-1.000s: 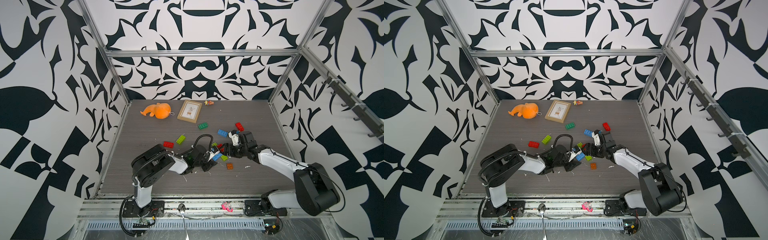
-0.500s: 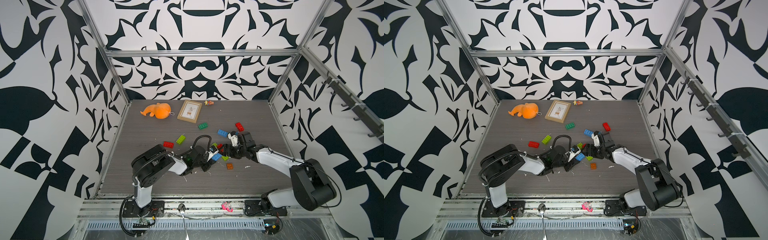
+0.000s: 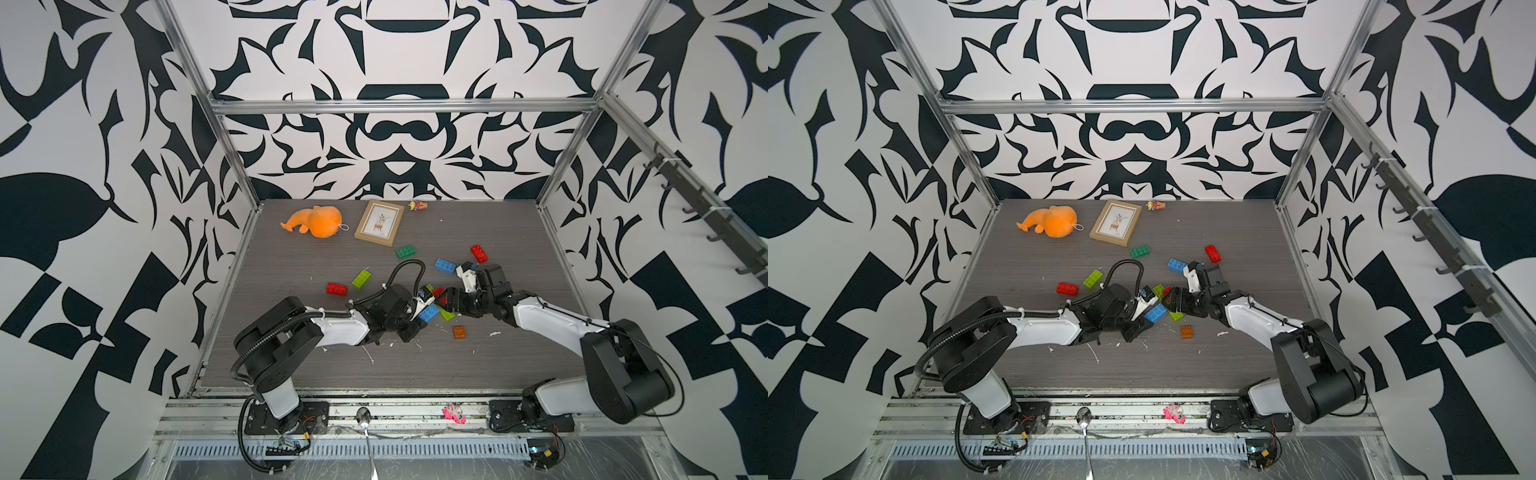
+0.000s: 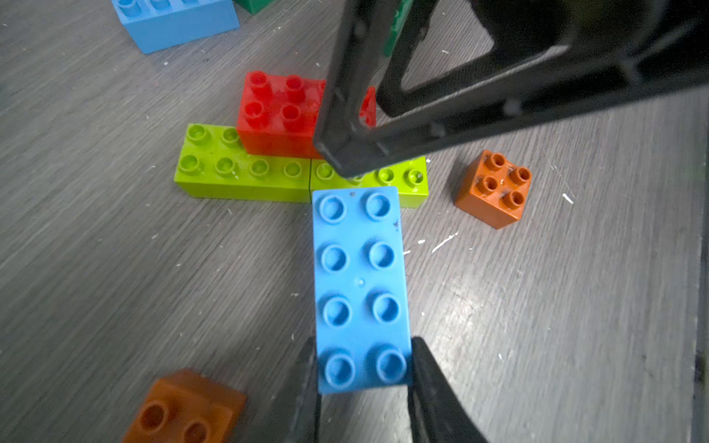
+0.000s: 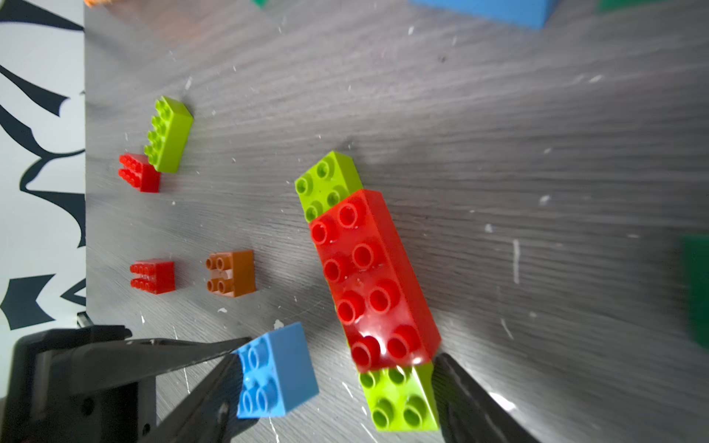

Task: Assemble a small pinwheel with lego
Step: Pick up the lego brick from the center of the board, then assemble the lego brick with the lego brick.

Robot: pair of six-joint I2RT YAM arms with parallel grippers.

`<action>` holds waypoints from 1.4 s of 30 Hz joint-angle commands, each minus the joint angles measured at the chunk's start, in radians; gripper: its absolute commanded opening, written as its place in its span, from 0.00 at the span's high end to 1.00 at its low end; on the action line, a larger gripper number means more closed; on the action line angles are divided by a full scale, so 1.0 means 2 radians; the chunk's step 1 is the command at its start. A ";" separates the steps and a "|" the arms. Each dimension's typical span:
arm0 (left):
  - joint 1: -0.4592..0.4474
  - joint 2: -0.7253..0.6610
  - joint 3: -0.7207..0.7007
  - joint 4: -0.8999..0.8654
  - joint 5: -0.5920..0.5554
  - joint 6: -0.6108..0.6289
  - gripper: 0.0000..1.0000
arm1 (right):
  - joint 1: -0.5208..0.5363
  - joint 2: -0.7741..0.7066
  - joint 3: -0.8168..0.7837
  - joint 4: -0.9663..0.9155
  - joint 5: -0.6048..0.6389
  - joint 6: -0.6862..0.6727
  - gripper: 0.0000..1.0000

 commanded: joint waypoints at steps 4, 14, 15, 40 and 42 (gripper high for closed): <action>0.004 -0.003 0.049 -0.098 0.010 0.005 0.69 | -0.001 0.044 0.013 0.018 -0.017 0.000 0.19; 0.019 0.023 0.092 -0.127 0.013 0.018 0.69 | -0.001 0.060 0.005 0.056 -0.064 0.021 0.20; 0.021 0.022 0.089 -0.119 0.014 0.017 0.69 | -0.001 0.060 0.006 0.058 -0.068 0.021 0.20; 0.022 0.042 0.084 -0.082 -0.001 0.054 0.72 | 0.000 0.059 0.015 0.026 -0.033 0.007 0.24; 0.022 0.040 0.083 -0.080 0.002 0.057 0.73 | -0.001 0.058 0.015 0.025 -0.031 0.007 0.24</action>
